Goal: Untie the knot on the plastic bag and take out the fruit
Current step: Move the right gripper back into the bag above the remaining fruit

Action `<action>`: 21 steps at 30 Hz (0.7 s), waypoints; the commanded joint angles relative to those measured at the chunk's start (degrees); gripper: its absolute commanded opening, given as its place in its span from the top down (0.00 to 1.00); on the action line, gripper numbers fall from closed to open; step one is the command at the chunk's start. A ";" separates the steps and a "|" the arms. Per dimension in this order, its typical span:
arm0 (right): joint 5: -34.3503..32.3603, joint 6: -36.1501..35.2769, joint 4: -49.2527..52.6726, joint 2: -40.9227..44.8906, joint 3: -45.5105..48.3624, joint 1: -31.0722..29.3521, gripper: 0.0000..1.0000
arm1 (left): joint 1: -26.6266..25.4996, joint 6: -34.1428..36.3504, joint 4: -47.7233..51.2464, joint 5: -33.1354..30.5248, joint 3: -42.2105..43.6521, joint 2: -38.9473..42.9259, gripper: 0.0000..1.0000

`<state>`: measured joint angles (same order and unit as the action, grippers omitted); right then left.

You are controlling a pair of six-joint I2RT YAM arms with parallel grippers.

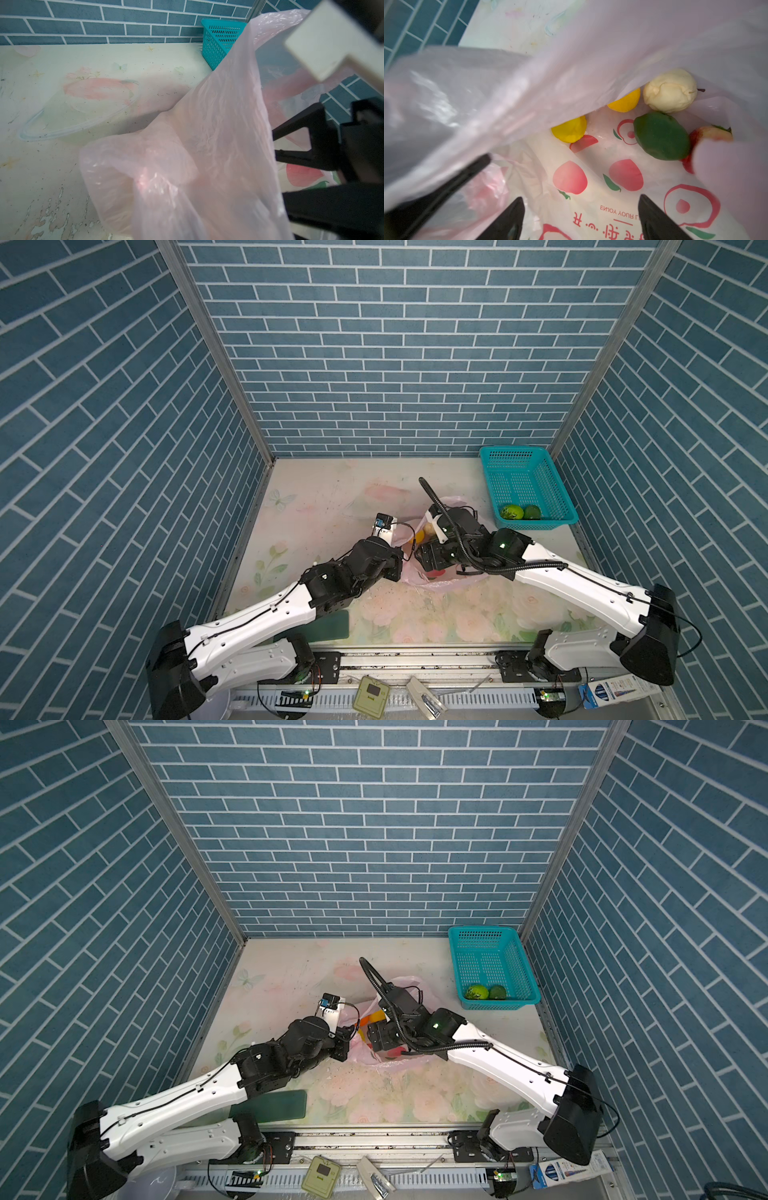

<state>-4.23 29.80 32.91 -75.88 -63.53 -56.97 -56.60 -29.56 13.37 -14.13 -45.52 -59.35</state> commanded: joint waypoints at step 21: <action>2.96 5.76 -15.18 -13.41 6.14 4.87 0.21 | 0.44 1.61 -2.82 2.65 -1.07 -0.32 1.00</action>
<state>-2.76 31.29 20.18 -87.57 -53.67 -54.08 -56.51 -28.69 11.62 -12.62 -45.52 -59.59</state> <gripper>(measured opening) 0.793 0.044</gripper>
